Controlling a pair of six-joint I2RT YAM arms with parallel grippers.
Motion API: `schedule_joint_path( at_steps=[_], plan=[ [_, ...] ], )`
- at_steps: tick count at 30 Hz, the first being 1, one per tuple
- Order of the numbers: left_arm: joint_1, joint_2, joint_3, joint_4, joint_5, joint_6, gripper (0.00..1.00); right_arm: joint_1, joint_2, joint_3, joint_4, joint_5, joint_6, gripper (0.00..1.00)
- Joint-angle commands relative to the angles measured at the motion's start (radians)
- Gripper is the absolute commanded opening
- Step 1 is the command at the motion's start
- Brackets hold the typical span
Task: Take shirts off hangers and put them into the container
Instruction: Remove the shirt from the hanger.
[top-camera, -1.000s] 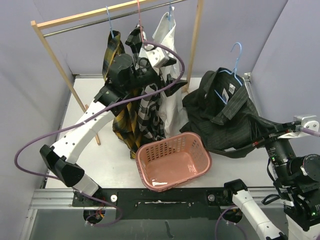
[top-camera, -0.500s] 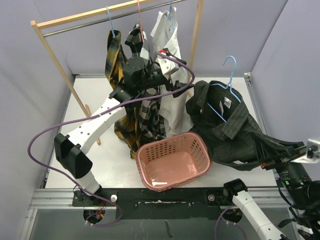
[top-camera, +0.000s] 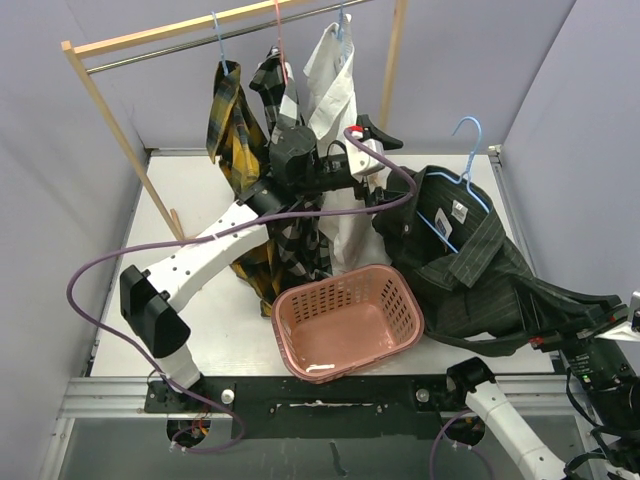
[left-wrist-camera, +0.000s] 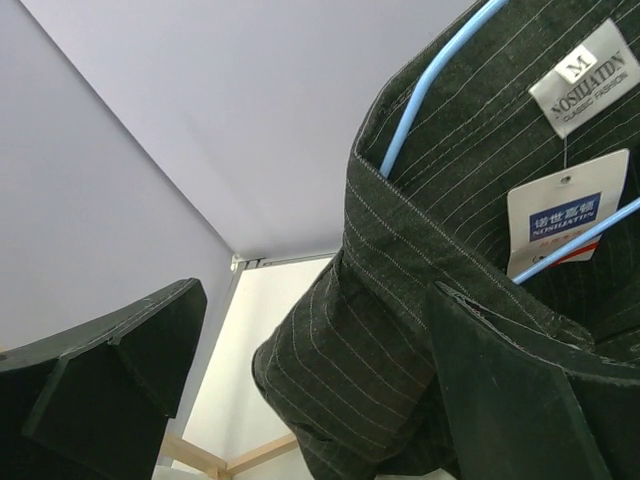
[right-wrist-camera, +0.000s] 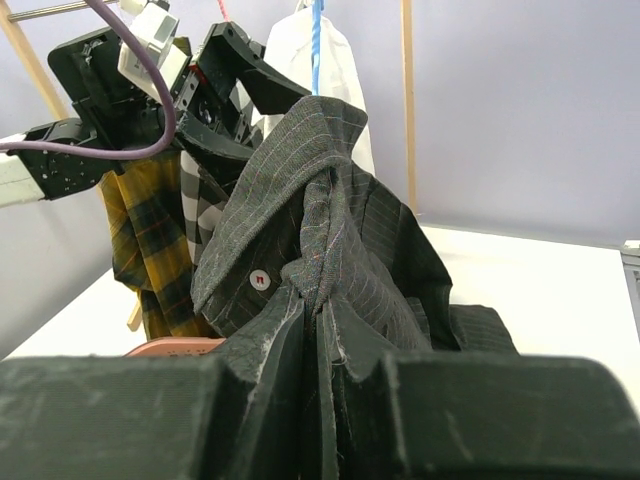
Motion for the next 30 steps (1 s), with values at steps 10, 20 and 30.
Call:
schedule_joint_path(
  at_steps=[10,20,30],
  plan=[
    [-0.062,0.104,0.069,0.048,0.000,0.040,0.88,0.037,-0.020,0.031,0.057,-0.004,0.035,0.00],
    [-0.074,0.137,0.071,0.124,-0.075,0.018,0.03,0.039,-0.023,0.026,0.014,0.059,0.018,0.00],
    [-0.127,0.186,0.213,-0.122,-0.518,0.263,0.00,0.029,0.100,0.030,-0.256,0.424,0.046,0.59]
  ],
)
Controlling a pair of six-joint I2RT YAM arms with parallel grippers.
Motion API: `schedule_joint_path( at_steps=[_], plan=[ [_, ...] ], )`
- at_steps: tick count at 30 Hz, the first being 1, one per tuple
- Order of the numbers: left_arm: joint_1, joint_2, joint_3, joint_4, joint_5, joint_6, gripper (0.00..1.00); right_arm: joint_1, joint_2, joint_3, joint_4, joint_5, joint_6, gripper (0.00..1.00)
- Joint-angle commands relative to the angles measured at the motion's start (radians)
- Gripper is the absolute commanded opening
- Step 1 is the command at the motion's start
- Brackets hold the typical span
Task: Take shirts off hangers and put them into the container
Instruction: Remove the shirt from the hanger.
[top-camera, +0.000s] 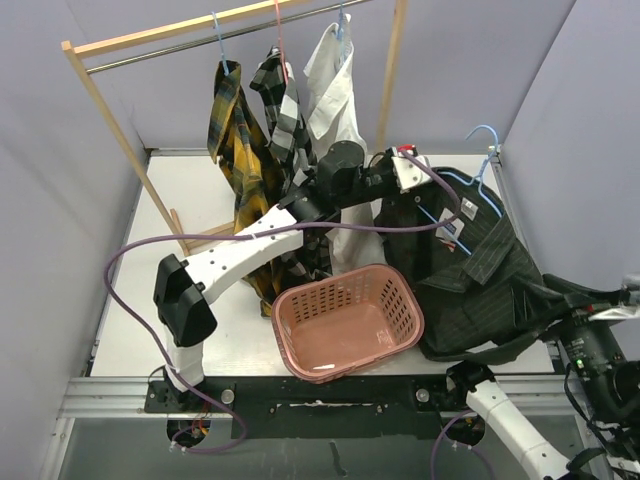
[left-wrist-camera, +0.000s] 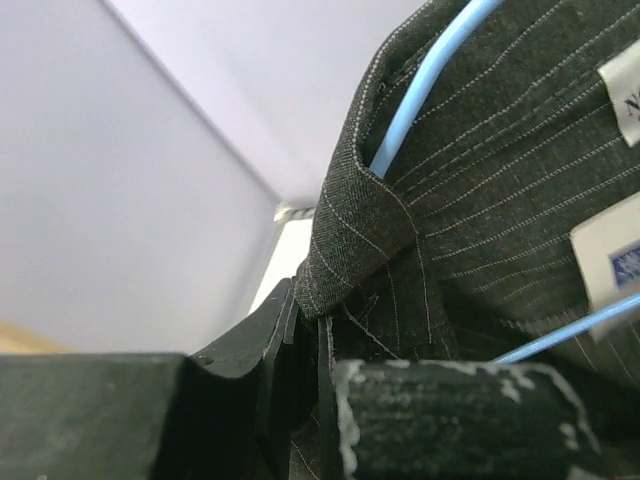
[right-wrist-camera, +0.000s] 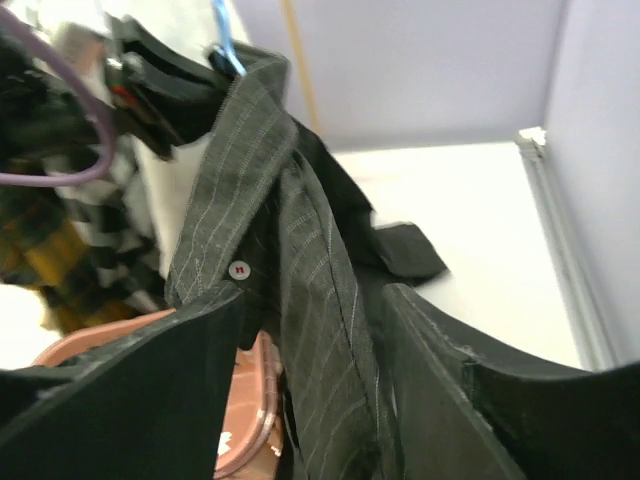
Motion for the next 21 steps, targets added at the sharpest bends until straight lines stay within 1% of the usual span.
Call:
schedule_joint_path(
  at_steps=[1,3,5,8,10,14,18,21],
  plan=[
    [-0.022,0.038,0.148,-0.133,-0.318,0.179,0.00,-0.006,0.094,0.008,-0.111,0.227,0.025,0.61],
    [-0.027,0.043,0.148,-0.141,-0.412,0.245,0.00,-0.015,0.102,0.002,-0.116,0.269,0.032,0.64],
    [-0.027,0.043,0.156,-0.153,-0.503,0.269,0.00,-0.026,0.114,0.004,-0.116,0.297,0.031,0.64],
    [-0.024,0.053,0.197,-0.216,-0.624,0.294,0.00,-0.040,0.148,0.012,-0.105,0.304,0.016,0.64],
    [-0.025,0.057,0.222,-0.255,-0.678,0.294,0.00,-0.045,0.176,0.014,-0.095,0.295,0.011,0.64],
    [-0.029,0.038,0.241,-0.316,-0.707,0.257,0.00,-0.055,0.228,-0.003,-0.068,0.261,0.008,0.65],
    [-0.030,-0.027,0.164,-0.295,-0.689,0.230,0.00,-0.056,0.253,-0.062,-0.004,0.179,0.016,0.64],
    [-0.030,-0.082,0.138,-0.316,-0.667,0.188,0.00,-0.055,0.268,-0.118,0.048,0.101,0.030,0.64]
  ],
)
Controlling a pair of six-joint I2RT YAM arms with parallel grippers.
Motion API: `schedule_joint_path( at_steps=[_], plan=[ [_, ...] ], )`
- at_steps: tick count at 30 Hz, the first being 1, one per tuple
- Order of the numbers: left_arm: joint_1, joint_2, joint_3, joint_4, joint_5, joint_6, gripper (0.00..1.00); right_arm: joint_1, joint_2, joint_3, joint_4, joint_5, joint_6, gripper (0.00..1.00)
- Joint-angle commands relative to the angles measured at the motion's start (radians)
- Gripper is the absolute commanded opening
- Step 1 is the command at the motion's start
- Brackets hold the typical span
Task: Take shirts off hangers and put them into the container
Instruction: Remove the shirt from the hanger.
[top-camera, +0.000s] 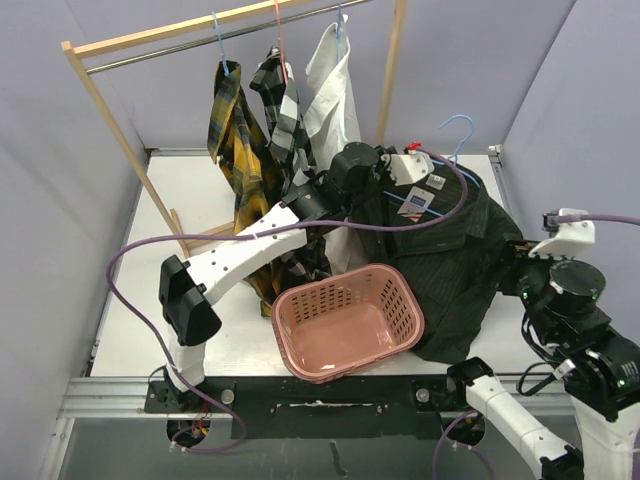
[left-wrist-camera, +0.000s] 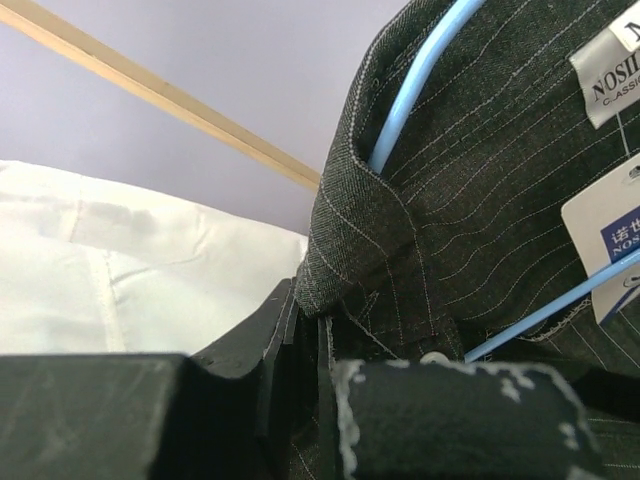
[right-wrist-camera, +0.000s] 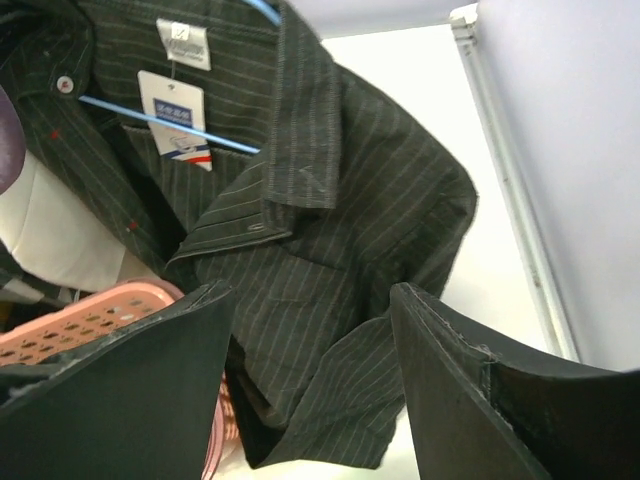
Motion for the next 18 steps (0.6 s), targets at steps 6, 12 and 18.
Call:
schedule_joint_path(
  at_steps=[6,12,18],
  plan=[
    [0.001,-0.236,-0.049,0.002,0.020,-0.119,0.00,-0.007,0.080,-0.126,0.161,-0.206,0.048,0.60],
    [0.001,-0.285,-0.055,-0.010,0.007,-0.133,0.00,-0.006,0.081,-0.177,0.194,-0.203,0.076,0.57],
    [0.001,-0.302,-0.051,-0.017,0.009,-0.157,0.00,-0.007,0.056,-0.230,0.318,-0.270,0.068,0.57]
  ],
)
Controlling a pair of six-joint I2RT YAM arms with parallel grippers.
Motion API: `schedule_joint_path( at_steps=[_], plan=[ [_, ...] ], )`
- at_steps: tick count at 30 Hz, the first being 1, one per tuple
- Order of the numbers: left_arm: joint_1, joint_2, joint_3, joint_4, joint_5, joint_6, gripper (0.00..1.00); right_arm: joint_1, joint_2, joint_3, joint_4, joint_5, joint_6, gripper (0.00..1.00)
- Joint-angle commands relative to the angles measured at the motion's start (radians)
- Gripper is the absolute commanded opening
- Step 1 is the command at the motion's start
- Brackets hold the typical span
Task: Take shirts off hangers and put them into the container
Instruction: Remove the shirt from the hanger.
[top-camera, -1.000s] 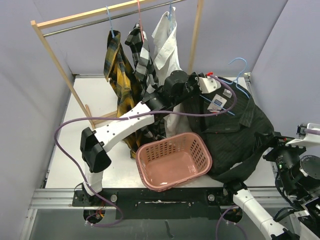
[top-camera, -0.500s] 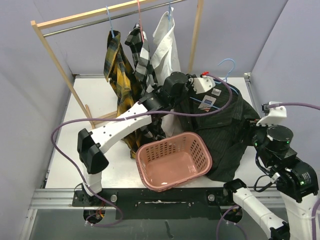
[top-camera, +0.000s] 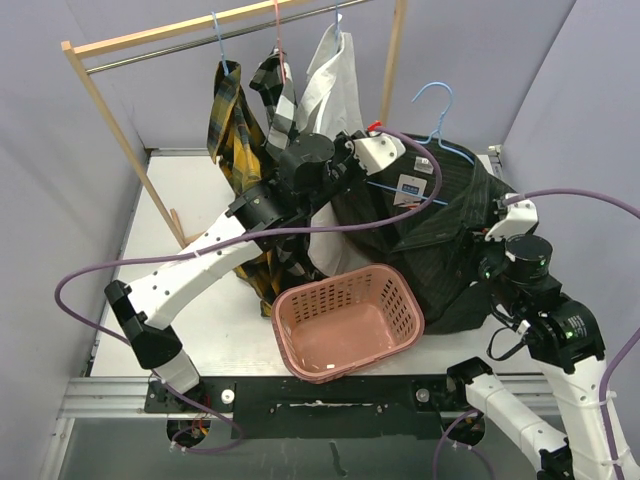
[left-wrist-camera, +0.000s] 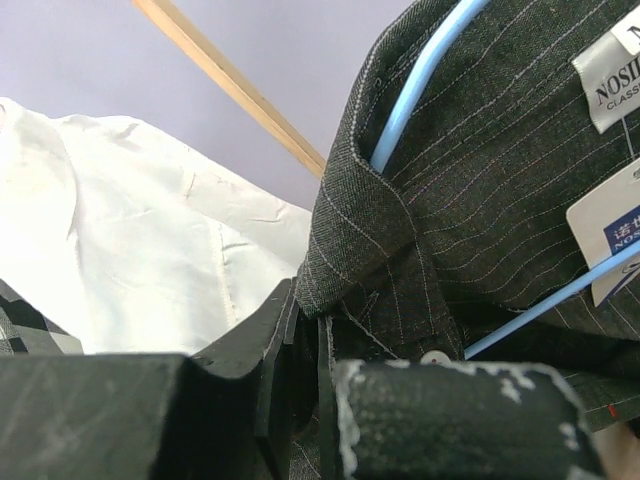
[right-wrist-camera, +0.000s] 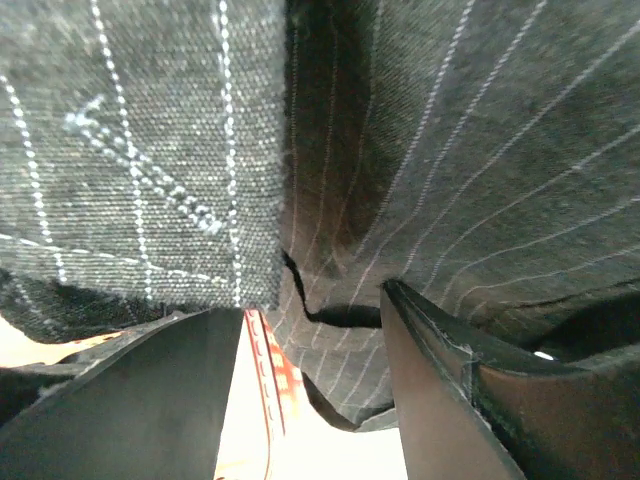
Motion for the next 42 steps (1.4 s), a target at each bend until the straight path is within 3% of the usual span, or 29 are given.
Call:
schedule_joint_path(
  at_steps=[1,16,17,21,22,31,42],
  plan=[
    [0.001,-0.051,0.035,0.059,-0.007,-0.037,0.00,-0.007,-0.032,-0.029,0.174,-0.082,0.009,0.57],
    [-0.029,0.029,0.166,-0.010,-0.050,0.005,0.00,-0.005,0.008,-0.116,0.397,-0.104,0.033,0.51],
    [-0.032,0.032,0.169,-0.010,-0.058,0.014,0.00,-0.005,0.005,-0.130,0.423,-0.114,0.037,0.46],
    [-0.034,0.037,0.154,-0.003,-0.093,0.035,0.00,-0.006,0.003,-0.146,0.444,-0.106,0.049,0.05],
    [-0.034,0.035,0.146,0.001,-0.106,0.042,0.00,-0.004,0.003,-0.136,0.432,-0.084,0.050,0.00],
    [-0.026,-0.062,-0.090,0.172,-0.203,0.031,0.00,-0.005,-0.096,-0.059,0.196,0.239,0.018,0.00],
    [0.019,-0.122,-0.070,0.145,-0.204,0.037,0.00,0.012,-0.119,0.014,0.095,0.607,-0.091,0.00]
  ],
)
